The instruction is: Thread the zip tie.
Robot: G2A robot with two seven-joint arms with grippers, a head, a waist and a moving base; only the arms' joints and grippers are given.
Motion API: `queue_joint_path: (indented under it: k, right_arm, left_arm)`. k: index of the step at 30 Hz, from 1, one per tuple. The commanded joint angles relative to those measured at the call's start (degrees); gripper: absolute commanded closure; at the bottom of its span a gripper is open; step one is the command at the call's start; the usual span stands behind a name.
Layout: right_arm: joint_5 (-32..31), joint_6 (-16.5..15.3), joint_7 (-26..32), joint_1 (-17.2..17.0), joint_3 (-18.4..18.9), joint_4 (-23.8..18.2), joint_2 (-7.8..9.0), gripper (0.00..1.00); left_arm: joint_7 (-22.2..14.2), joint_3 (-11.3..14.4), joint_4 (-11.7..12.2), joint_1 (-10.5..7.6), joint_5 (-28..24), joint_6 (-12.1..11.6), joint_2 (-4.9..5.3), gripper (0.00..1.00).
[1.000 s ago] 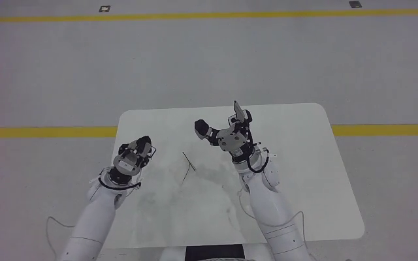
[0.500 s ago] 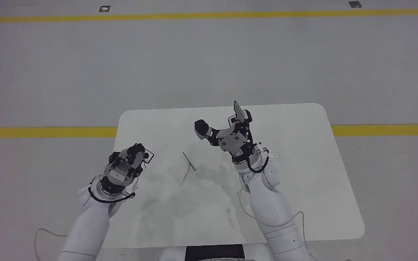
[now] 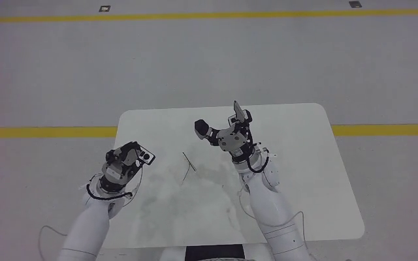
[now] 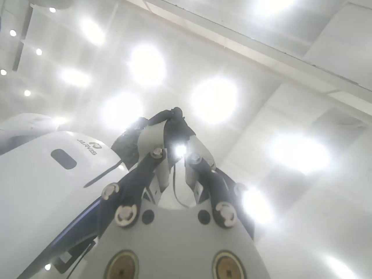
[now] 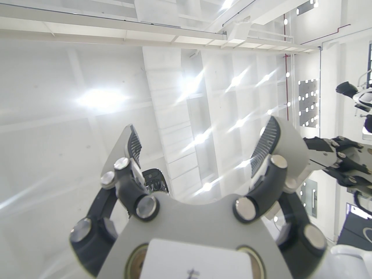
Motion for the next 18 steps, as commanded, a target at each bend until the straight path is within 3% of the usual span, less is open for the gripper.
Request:
queue_joint_path:
  k: [1,6,18]
  right_arm:
    - [0.0,0.0,0.0,0.0,0.0,0.0,0.0,0.0]
    - [0.0,0.0,0.0,0.0,0.0,0.0,0.0,0.0]
    - [0.0,0.0,0.0,0.0,0.0,0.0,0.0,0.0]
  left_arm:
    - [-0.72,0.67,0.39,-0.02,0.04,0.0,0.14,1.0]
    - [-1.89,2.23,0.51,-0.18,0.04,0.0,0.35,1.0]
    - [-1.89,2.06,0.93,-0.21,0.04,0.0,0.39,1.0]
